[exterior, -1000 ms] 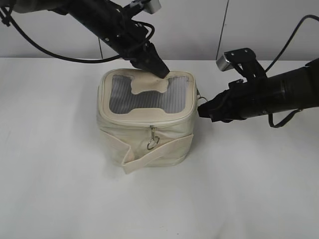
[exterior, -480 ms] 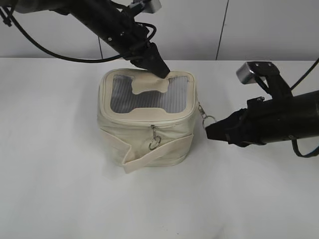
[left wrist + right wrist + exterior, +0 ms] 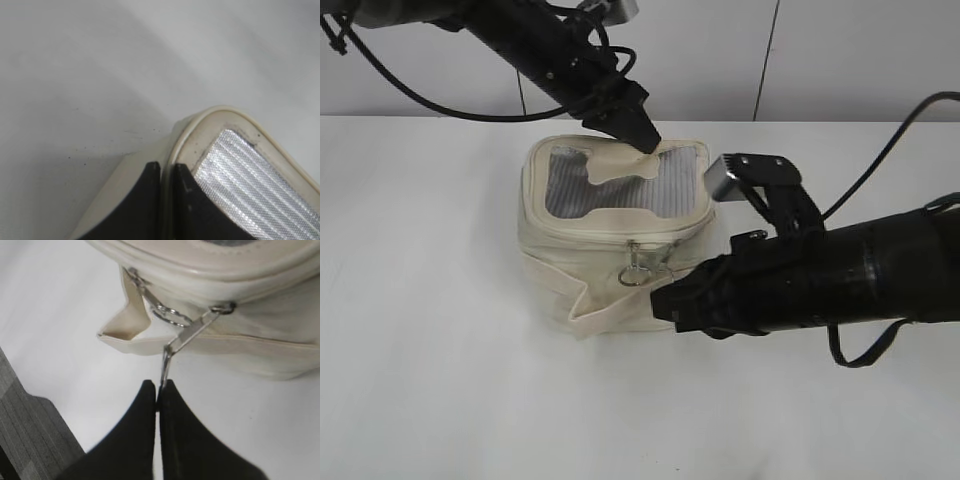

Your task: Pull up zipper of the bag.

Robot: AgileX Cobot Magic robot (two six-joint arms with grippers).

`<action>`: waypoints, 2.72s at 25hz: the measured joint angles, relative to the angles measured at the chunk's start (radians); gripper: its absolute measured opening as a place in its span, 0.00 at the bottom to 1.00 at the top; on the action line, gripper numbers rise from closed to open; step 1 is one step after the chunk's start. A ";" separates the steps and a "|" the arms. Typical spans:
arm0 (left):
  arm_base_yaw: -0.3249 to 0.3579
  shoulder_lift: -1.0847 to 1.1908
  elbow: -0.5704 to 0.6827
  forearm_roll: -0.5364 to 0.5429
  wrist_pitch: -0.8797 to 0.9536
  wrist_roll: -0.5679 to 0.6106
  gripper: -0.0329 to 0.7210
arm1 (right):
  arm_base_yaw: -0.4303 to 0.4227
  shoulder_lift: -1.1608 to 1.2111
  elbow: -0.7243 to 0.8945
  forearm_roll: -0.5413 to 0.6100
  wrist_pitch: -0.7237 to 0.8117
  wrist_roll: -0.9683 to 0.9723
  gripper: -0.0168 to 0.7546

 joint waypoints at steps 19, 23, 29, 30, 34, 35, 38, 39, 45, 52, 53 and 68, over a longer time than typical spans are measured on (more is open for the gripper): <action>-0.028 -0.001 -0.002 0.017 -0.068 -0.073 0.28 | 0.217 0.100 -0.186 -0.047 -0.113 0.186 0.31; -0.019 -0.033 -0.002 0.022 -0.073 -0.103 0.41 | 0.156 0.023 -0.186 -0.409 -0.044 0.525 0.56; 0.017 -0.175 0.049 0.072 -0.073 -0.171 0.37 | 0.005 -0.132 -0.186 -0.931 0.160 1.044 0.62; 0.020 -0.205 0.087 0.074 -0.074 -0.176 0.37 | -0.014 -0.165 -0.187 -0.981 0.189 1.091 0.62; 0.020 -0.401 0.330 0.103 -0.136 -0.197 0.37 | -0.043 -0.313 -0.188 -1.215 0.314 1.295 0.62; 0.020 -0.472 0.415 0.116 -0.172 -0.207 0.37 | -0.043 -0.349 -0.188 -1.272 0.352 1.337 0.62; 0.020 -0.719 0.662 0.145 -0.270 -0.250 0.36 | -0.043 -0.488 -0.165 -1.391 0.438 1.406 0.62; 0.020 -0.817 0.744 0.159 -0.292 -0.273 0.36 | -0.043 -0.531 -0.143 -1.411 0.463 1.413 0.62; 0.020 -1.416 1.097 0.389 -0.259 -0.528 0.36 | -0.043 -0.912 0.019 -1.460 0.603 1.457 0.62; 0.020 -1.969 1.253 0.663 0.024 -0.727 0.36 | -0.043 -1.320 0.050 -1.628 0.752 1.556 0.62; 0.020 -2.024 1.274 0.683 0.049 -0.737 0.36 | -0.043 -1.361 0.051 -1.662 0.772 1.562 0.62; 0.020 -2.243 1.380 0.719 0.026 -0.737 0.36 | -0.043 -1.613 0.110 -1.730 0.669 1.573 0.62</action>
